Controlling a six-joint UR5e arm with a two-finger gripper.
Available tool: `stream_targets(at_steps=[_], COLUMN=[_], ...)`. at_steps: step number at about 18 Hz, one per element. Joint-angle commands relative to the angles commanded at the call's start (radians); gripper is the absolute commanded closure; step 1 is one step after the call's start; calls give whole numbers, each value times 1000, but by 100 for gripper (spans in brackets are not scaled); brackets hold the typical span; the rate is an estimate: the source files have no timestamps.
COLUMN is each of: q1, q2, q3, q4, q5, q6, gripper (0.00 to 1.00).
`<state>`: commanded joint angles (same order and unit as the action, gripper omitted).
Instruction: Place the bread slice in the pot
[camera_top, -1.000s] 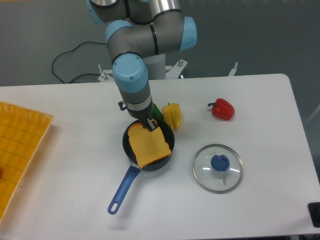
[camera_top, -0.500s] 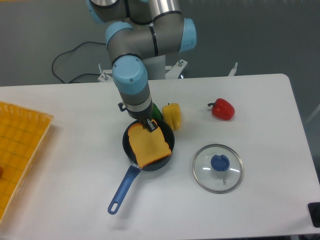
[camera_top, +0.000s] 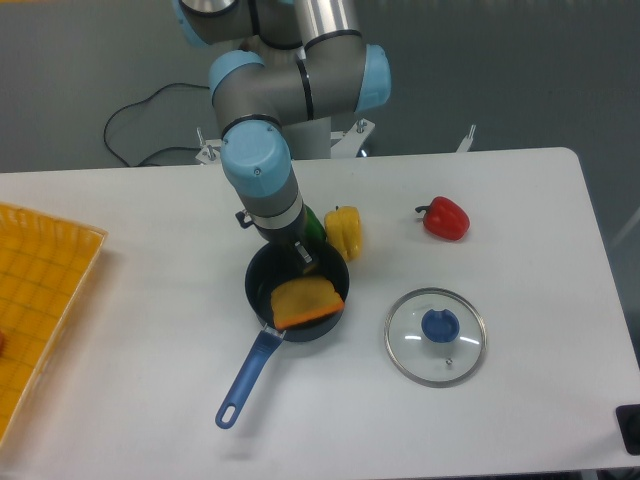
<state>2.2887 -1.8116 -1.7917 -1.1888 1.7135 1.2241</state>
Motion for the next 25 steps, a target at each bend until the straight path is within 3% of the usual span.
stream_targets(at_steps=[5,7,11,15,25], q1=[3,5,8,12,32], q2=[-8,-9,-38,-78,-101], q3=[15,44,124,150,183], q4=[-21,-50,-55,-49,-44], q5=[-3,-2,-8,2,-11], q6=[0,-2,-8,-8,-12], gripper=[0,0,0,0,0])
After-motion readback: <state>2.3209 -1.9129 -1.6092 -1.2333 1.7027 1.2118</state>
